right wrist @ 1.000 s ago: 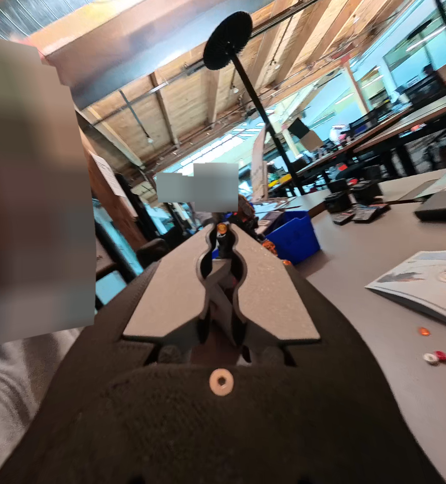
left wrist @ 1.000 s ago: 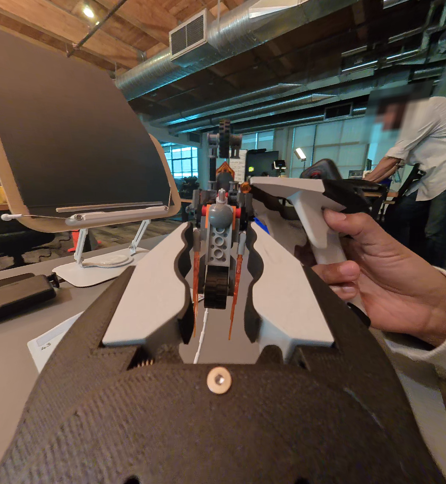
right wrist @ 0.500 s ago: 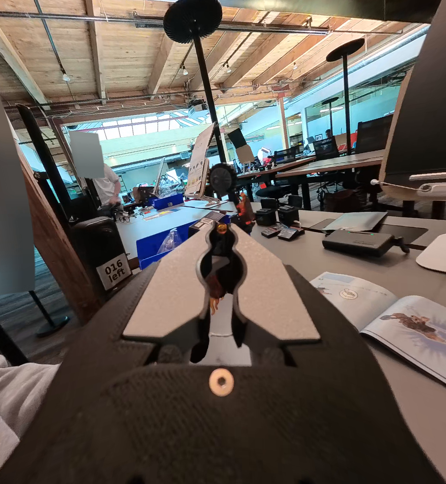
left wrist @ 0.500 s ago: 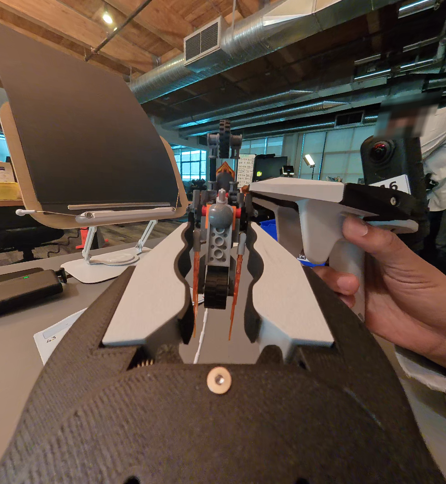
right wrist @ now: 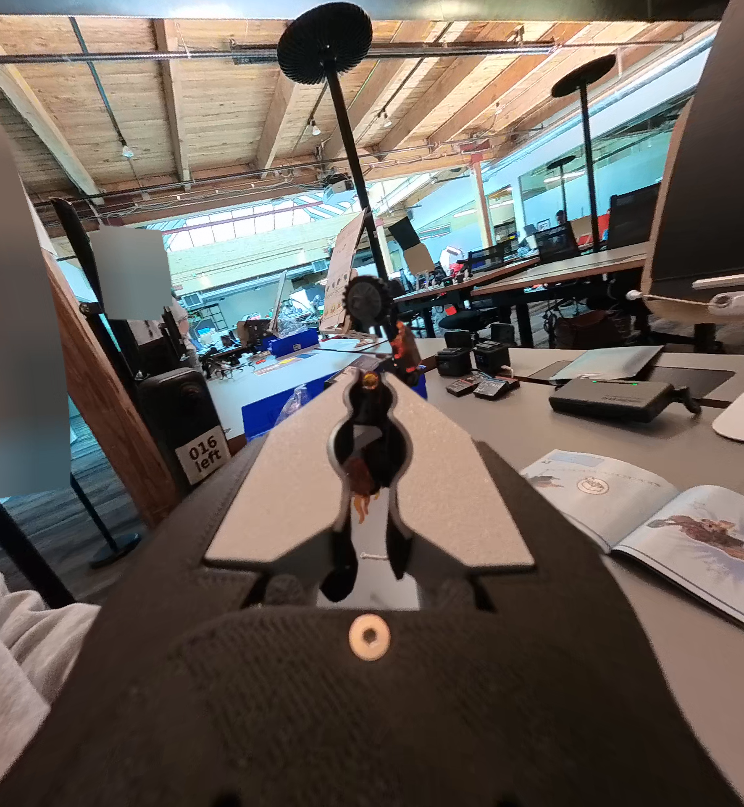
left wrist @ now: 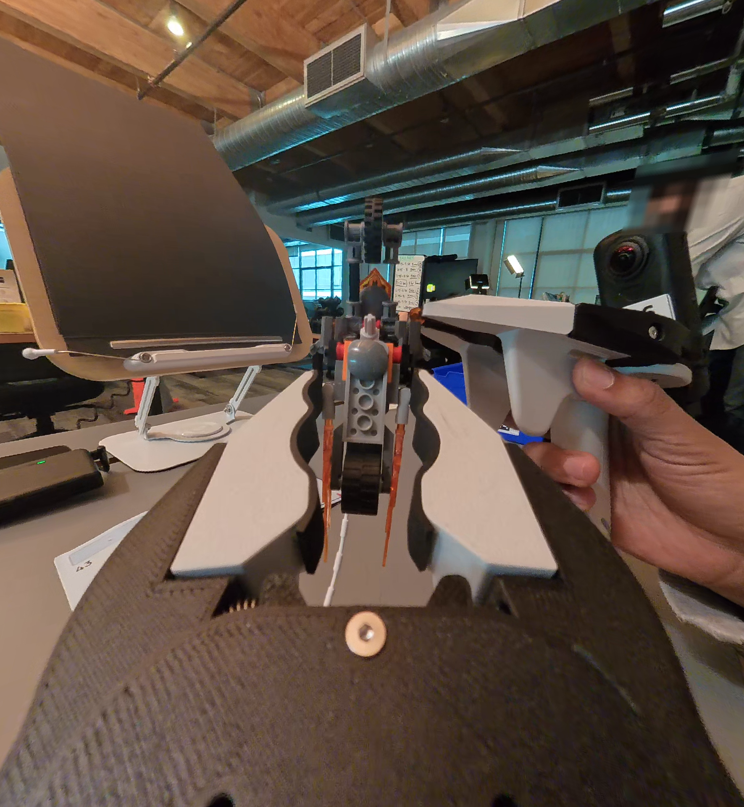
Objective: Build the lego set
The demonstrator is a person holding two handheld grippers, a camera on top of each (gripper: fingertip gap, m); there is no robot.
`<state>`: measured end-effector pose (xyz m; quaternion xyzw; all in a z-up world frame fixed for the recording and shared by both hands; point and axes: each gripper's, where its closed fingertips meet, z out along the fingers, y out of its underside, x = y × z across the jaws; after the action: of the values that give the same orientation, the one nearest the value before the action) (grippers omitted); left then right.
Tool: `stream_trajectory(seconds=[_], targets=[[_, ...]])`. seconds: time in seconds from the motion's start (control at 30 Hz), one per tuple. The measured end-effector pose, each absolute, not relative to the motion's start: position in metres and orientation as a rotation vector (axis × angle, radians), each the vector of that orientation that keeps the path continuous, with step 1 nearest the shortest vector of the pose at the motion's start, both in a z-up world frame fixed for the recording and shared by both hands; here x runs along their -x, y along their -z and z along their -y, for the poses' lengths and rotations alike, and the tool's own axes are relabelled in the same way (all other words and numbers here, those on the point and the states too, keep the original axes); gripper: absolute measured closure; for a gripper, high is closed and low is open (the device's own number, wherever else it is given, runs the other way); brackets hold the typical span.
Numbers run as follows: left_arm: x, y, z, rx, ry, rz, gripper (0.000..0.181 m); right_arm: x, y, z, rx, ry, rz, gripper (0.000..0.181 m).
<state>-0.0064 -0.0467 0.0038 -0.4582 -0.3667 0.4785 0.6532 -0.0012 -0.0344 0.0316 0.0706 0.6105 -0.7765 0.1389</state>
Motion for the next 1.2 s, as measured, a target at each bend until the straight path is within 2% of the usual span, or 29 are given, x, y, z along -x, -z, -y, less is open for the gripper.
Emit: stream_trajectory(seconds=[0.3, 0.73, 1.2], targets=[[0.007, -0.001, 0.051, 1.028, -1.063, 0.850, 0.144, 0.002, -0.029, 0.030, -0.159, 2.187, -1.798, 0.177], [0.007, -0.002, 0.047, 1.055, -1.079, 0.830, 0.143, -0.001, -0.018, 0.032, -0.007, 2.195, -2.128, 0.177], [0.009, 0.000, 0.042, 1.077, -1.066, 0.823, 0.144, 0.002, -0.018, 0.029, -0.060, 2.134, -2.061, 0.178]])
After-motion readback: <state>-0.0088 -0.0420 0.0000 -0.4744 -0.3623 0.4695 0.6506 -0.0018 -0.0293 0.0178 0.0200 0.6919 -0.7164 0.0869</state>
